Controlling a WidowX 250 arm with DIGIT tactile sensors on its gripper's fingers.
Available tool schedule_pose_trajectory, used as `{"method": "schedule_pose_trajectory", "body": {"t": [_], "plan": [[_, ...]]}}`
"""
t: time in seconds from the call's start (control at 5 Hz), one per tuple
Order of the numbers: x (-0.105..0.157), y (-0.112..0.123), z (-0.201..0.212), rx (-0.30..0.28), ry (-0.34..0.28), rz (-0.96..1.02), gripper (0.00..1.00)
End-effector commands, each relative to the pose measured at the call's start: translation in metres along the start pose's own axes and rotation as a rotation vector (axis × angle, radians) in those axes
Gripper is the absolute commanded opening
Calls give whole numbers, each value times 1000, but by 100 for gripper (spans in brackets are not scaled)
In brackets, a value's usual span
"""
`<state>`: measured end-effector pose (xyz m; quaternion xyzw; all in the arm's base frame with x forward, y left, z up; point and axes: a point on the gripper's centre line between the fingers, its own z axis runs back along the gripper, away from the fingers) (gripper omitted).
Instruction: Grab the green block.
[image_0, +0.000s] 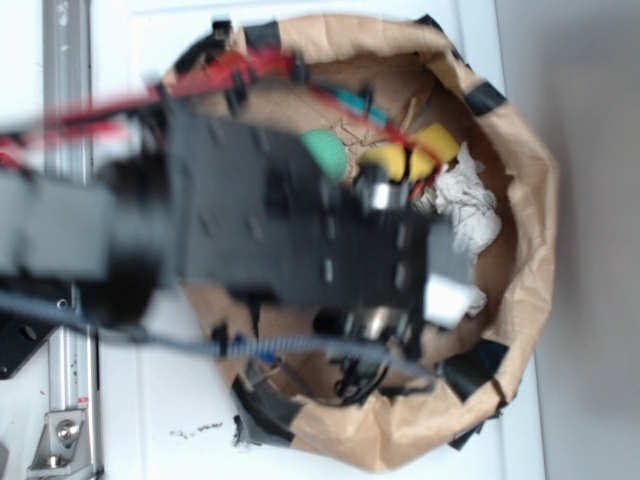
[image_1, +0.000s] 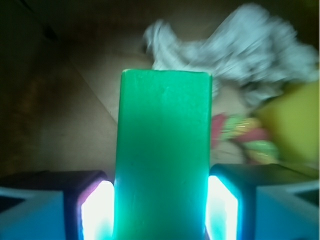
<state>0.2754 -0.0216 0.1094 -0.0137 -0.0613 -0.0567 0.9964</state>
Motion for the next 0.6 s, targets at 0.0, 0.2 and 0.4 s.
{"method": "schedule_pose_trajectory", "body": {"t": [0.0, 0.2, 0.4], "plan": [[-4, 17, 58, 0, -1, -31, 0], [-9, 11, 59, 29, -6, -30, 0], [-11, 11, 58, 32, 0, -26, 0]]}}
